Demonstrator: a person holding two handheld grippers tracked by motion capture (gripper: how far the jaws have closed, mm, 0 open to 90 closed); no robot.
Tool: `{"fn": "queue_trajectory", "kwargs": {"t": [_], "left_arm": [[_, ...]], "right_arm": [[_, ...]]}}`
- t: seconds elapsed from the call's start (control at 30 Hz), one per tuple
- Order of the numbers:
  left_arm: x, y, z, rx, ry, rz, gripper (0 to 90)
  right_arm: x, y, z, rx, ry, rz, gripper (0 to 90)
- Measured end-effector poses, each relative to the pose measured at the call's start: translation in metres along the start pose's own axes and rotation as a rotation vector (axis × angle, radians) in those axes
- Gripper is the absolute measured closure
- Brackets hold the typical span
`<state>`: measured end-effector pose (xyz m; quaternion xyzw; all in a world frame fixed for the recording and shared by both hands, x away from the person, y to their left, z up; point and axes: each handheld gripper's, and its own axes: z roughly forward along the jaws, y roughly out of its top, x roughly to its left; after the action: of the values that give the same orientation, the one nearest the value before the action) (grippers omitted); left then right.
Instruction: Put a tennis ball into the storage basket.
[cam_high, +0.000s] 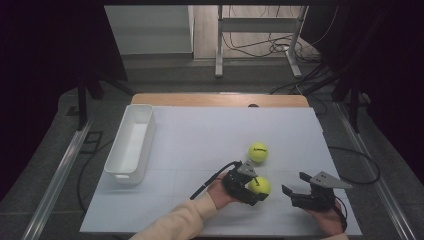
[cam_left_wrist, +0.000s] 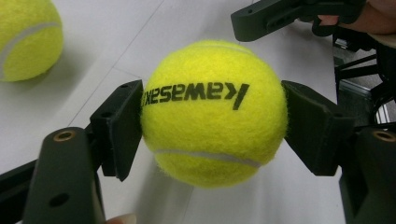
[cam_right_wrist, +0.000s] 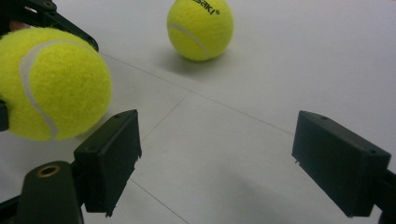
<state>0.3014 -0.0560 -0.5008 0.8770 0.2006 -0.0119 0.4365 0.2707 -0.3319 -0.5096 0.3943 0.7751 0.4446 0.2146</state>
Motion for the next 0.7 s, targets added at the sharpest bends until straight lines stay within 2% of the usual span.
{"fn": "queue_trajectory", "kwargs": {"t": [0.4,0.7], "left_arm": [[-0.002,-0.001,-0.011,-0.018,0.002,0.009,26.2],[-0.001,-0.003,-0.022,-0.039,0.01,0.0,26.2]], "right_arm": [[0.0,0.0,0.0,0.002,-0.001,0.0,16.1],[0.001,0.0,0.001,0.002,0.004,-0.001,16.1]]}}
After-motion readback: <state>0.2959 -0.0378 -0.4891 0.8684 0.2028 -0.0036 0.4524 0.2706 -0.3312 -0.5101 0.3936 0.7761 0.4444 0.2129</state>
